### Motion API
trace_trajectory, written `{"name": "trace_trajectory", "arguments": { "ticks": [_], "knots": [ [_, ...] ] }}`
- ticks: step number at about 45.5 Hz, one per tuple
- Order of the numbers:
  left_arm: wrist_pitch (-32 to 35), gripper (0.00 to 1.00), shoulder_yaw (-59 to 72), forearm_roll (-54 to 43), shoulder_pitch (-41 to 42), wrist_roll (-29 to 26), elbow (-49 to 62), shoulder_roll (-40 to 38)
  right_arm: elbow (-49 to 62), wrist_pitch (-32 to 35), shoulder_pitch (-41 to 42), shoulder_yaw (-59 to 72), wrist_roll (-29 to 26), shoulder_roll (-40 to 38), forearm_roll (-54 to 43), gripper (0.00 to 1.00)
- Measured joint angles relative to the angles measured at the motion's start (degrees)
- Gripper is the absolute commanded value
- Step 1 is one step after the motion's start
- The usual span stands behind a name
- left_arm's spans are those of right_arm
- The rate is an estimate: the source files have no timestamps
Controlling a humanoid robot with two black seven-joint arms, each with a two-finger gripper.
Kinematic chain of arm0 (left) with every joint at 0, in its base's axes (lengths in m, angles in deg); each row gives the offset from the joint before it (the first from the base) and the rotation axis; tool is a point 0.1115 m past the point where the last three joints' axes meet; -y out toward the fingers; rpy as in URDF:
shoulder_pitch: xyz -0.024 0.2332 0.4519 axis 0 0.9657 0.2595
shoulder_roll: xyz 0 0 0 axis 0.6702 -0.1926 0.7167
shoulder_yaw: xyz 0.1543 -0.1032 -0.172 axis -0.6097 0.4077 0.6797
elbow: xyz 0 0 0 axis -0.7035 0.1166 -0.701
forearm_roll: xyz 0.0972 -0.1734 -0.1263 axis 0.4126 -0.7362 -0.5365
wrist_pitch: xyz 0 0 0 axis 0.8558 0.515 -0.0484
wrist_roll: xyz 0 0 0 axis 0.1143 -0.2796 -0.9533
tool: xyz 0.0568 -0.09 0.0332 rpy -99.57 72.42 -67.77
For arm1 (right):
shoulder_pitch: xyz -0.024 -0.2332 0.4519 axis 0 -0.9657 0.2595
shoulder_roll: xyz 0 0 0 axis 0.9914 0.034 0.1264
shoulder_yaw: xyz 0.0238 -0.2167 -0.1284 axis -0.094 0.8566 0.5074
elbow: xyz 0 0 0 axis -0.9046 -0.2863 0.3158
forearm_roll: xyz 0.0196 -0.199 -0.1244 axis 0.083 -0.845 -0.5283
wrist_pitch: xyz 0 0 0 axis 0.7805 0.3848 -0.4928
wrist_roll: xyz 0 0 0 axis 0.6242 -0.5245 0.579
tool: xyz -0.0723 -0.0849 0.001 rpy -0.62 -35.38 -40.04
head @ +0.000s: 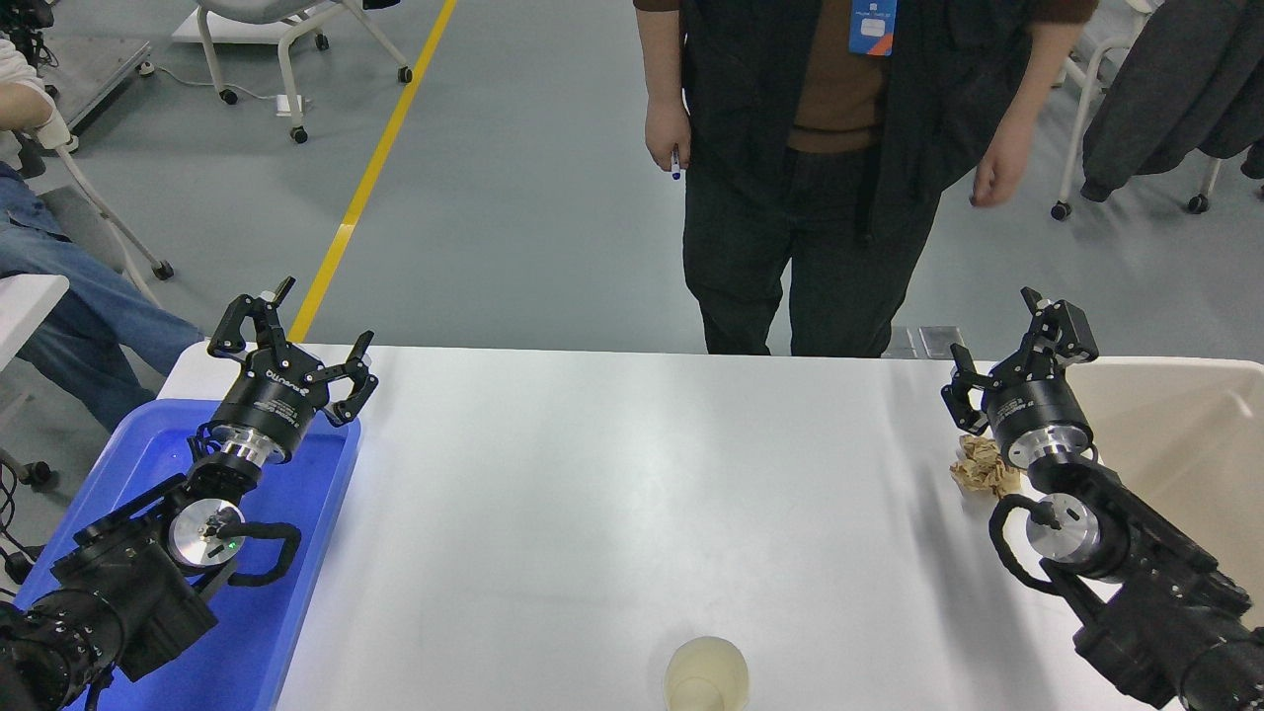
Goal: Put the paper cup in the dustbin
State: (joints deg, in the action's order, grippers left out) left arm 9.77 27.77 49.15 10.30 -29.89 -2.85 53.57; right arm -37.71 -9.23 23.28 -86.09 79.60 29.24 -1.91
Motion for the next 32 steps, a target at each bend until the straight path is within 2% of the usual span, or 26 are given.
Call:
{"name": "trace_trajectory", "arguments": {
  "ticks": [32],
  "knots": [
    [0.0,1.00,0.0,0.0,0.0,-0.1,0.0,0.0,-0.1,0.1,0.1,-0.3,0.0,-0.2,0.0,1.00]
  ]
}}
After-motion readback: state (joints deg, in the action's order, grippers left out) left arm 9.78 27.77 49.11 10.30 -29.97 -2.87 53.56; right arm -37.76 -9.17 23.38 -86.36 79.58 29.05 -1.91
